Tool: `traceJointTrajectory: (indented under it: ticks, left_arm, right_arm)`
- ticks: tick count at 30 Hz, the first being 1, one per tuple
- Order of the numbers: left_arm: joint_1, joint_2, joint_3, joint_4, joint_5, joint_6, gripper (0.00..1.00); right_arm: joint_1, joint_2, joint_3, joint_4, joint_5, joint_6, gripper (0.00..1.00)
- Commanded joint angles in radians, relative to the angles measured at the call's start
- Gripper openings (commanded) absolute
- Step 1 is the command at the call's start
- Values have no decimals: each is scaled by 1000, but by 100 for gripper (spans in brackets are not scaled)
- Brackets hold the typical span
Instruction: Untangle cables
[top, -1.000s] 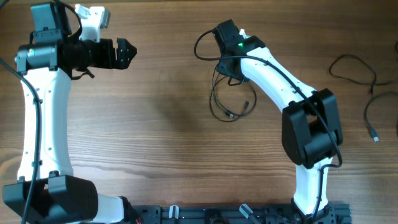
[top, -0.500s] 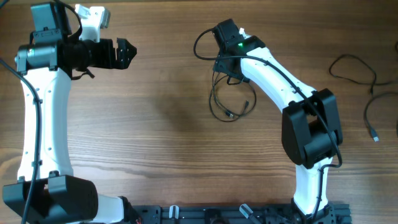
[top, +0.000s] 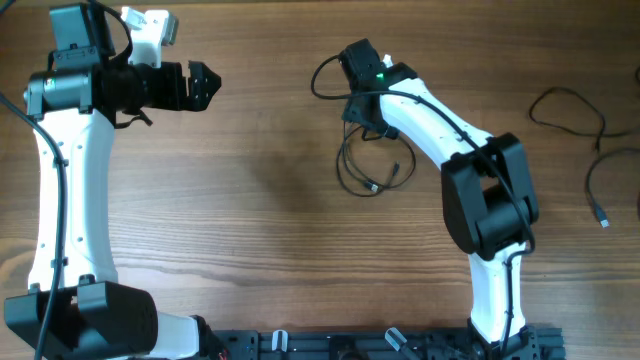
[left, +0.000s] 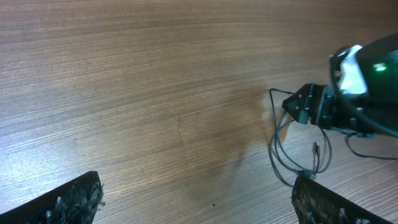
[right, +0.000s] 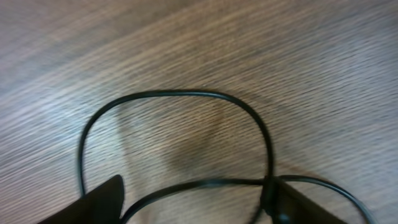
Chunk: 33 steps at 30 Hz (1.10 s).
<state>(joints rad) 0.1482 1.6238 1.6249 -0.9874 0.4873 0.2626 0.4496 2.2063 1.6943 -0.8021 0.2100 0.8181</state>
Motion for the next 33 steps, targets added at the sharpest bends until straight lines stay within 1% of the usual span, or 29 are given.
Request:
traceJointTrajectory:
  ticks: [1,2,3,4,6,11,14,17,23,31,33]
  left_arm:
    - [2,-19,-5,0,20,-9,100]
    - [2,-19,-5,0,20,-9,100]
    - [2,-19,-5,0,20,-9,100]
    - [2,-19,-5,0,20,-9,100]
    - [2,-19,-5,0,20,-9,100]
    - [2,-19,-5,0,20,-9,100]
    - [2,-19,-5,0,20,-5,100]
    - [2,-19,-5,0,20,-5,100]
    - [2,-19,-5,0,20,-5,100]
    - [0,-19,-5,0,26,0,100]
    - [0,-19,-5,-9,74,42,100]
  right_arm:
    - [-2,24,-8,21,-20,22,35]
    - [-2,24,-8,32,-30,20,18]
    - [-2,23,-8,42,-42,20,6]
    - [-2,23,-8,53,-56,19,5]
    - [-2,23,-8,78,-102,6,5]
    - [-2,22,19,172,-275,-95,5]
    - [-2,19,90,189,-388,-149,5]
    - [-2,10,175,167,-451,-168,5]
    - [-2,-77,310,99,-475,-201,4]
    - [-2,-210,311,30,-500,-270,5]
    - [-2,-248,311,34,-500,-272,5]
